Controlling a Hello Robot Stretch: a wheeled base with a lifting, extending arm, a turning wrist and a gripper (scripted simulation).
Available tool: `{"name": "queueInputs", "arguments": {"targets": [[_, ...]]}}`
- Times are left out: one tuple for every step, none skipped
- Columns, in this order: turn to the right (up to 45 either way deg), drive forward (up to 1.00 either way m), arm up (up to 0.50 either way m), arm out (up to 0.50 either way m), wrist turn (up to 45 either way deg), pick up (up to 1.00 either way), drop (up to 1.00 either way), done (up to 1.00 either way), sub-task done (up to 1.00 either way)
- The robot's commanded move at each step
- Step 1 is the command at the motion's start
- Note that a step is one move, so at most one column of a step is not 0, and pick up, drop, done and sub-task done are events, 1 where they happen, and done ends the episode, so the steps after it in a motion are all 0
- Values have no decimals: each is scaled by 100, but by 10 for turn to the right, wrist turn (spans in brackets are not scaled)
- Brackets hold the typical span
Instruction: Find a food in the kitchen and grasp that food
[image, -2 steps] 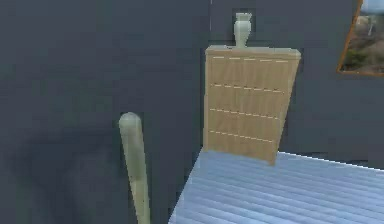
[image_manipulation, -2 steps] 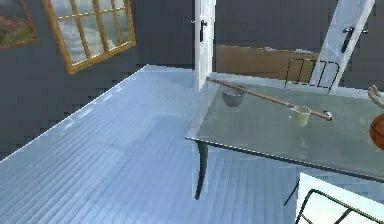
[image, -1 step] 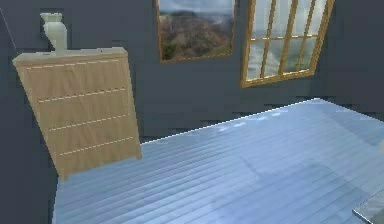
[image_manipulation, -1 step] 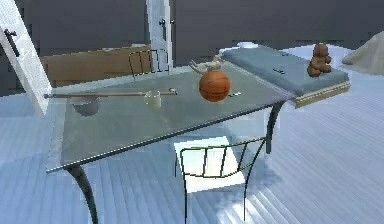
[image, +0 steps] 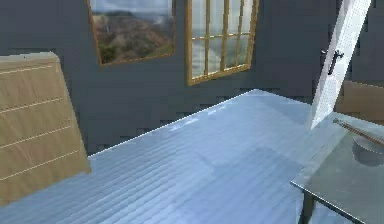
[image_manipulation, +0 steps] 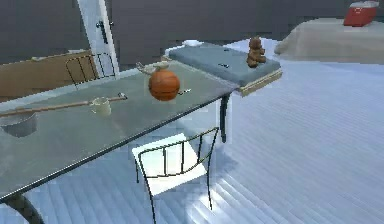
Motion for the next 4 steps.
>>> {"name": "queueInputs", "arguments": {"targets": [[0, 95, 0, 0, 0, 0, 0, 0, 0], [450, 0, 0, 0, 0, 0, 0, 0, 0], [30, 0, 0, 0, 0, 0, 0, 0, 0], [0, 100, 0, 0, 0, 0, 0, 0, 0]]}}
